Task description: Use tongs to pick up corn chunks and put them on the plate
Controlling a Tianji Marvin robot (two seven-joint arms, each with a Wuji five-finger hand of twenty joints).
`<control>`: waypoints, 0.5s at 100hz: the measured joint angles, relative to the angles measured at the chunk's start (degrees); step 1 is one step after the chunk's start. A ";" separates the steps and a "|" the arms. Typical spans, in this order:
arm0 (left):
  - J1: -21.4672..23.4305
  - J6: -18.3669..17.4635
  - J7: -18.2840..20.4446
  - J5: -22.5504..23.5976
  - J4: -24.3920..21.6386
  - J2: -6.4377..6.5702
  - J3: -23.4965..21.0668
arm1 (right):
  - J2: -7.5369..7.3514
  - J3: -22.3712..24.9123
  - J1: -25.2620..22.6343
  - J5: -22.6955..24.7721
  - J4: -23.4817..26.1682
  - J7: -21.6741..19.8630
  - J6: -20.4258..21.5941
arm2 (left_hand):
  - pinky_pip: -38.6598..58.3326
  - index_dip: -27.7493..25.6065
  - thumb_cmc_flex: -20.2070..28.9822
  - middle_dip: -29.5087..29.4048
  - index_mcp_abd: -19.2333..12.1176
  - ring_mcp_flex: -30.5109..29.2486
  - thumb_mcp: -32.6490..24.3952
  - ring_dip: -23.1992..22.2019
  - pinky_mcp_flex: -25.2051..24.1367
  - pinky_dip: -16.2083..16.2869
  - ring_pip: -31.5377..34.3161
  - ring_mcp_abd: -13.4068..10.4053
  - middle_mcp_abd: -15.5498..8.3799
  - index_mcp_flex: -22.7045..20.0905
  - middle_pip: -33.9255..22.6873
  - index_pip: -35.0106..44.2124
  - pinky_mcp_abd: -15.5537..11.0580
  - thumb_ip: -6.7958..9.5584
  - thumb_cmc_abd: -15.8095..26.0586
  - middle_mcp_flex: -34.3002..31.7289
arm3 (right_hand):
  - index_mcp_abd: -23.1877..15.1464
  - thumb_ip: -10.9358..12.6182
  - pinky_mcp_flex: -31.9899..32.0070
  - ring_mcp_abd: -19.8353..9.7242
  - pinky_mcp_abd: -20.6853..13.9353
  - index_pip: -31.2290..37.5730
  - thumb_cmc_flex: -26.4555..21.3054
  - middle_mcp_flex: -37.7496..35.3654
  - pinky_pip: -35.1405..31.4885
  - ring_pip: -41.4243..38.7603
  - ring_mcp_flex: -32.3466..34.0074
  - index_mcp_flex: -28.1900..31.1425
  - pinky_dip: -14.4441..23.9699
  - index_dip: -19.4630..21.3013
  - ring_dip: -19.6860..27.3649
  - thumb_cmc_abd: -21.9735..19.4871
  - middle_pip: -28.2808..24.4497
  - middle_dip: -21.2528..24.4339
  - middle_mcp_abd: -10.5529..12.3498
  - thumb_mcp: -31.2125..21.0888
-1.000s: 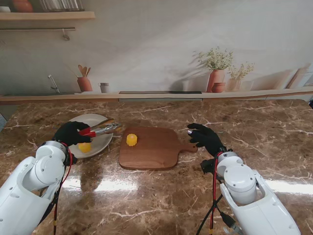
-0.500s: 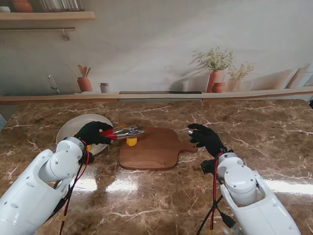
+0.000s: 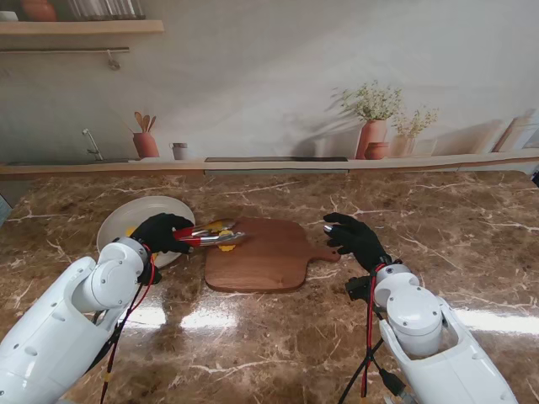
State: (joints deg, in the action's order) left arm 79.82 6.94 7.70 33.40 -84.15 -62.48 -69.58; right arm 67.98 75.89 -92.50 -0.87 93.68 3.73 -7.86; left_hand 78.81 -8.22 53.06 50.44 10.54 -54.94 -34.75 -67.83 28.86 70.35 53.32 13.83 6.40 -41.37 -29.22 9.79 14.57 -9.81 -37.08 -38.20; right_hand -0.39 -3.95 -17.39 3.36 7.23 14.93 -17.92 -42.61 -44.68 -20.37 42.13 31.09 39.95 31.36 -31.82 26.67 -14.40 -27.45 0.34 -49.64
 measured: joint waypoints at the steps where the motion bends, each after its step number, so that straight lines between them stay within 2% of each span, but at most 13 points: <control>1: -0.02 0.00 -0.07 0.07 0.09 0.00 0.06 | 0.00 0.00 -0.01 0.00 0.02 0.00 0.00 | 0.00 0.00 0.00 0.00 -0.01 0.00 0.00 0.00 0.00 0.00 0.00 0.00 0.00 0.00 0.00 0.00 0.00 0.00 0.00 0.00 | 0.00 0.00 0.00 0.00 0.00 0.00 0.00 0.00 0.00 0.00 0.00 0.00 0.00 0.00 0.00 0.00 0.00 0.00 0.00 0.00; 20: -0.43 0.06 -0.34 0.40 1.26 0.04 0.81 | 0.00 0.01 -0.15 0.02 0.30 -0.08 -0.08 | 0.00 0.00 0.00 -0.18 -0.18 0.00 0.00 0.00 -0.01 -0.01 0.00 0.00 -0.17 0.00 0.00 -0.02 0.00 0.00 0.00 0.01 | 0.00 0.00 0.00 0.00 0.00 0.00 0.00 0.00 0.00 0.00 0.00 0.00 0.00 0.00 0.00 0.00 0.00 0.00 0.00 0.00; 34: -0.47 -0.43 0.39 1.51 1.44 0.20 0.95 | -0.01 0.01 -0.21 0.07 0.44 -0.10 -0.24 | 0.00 -2.83 0.02 1.17 -2.36 0.00 0.00 0.00 -0.01 -0.01 0.00 -0.01 -1.66 0.06 0.00 2.23 -0.02 0.00 0.00 -0.08 | 0.00 0.00 0.00 0.00 0.00 0.00 0.00 0.00 0.00 0.00 0.00 0.00 0.00 0.00 0.00 0.00 0.00 0.00 0.00 0.00; 42: -0.37 -0.89 0.46 2.50 1.44 0.32 0.92 | -0.01 0.01 -0.22 0.06 0.49 -0.14 -0.38 | 0.00 -3.51 0.68 2.72 -3.00 0.24 0.07 0.00 -0.54 -0.01 0.00 -0.01 -1.91 0.08 2.43 4.28 -0.03 0.00 0.00 -1.68 | 0.00 0.00 0.00 0.00 0.00 0.00 0.00 0.00 0.00 0.00 0.00 0.00 0.00 0.00 0.00 0.00 0.00 0.00 0.00 0.00; 50: -0.18 -1.05 0.30 2.45 1.43 0.35 0.75 | -0.02 0.01 -0.23 0.01 0.54 -0.19 -0.46 | 0.00 -3.36 4.02 5.74 -3.21 1.20 3.94 -0.57 -1.71 -0.01 -0.05 0.20 -2.01 -1.59 5.36 5.79 -0.03 0.00 0.72 -5.12 | 0.00 0.00 0.00 0.00 0.00 0.00 0.00 0.00 0.01 0.00 0.00 0.00 0.00 0.00 0.00 0.00 0.00 0.00 0.00 0.00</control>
State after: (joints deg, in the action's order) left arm 79.64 5.89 8.00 35.85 -82.73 -62.12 -68.83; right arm 67.96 75.90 -92.73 -0.86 94.22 3.54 -8.32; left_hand 78.81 -11.58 57.08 56.18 7.33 -53.74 -30.81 -68.40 27.15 70.35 53.27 14.02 4.39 -42.96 -23.86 15.58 14.54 -9.81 -36.36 -43.32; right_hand -0.39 -3.95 -17.39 3.36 7.23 14.93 -17.92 -42.61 -44.67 -20.37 42.13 31.09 39.95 31.36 -31.82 26.67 -14.40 -27.45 0.34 -49.64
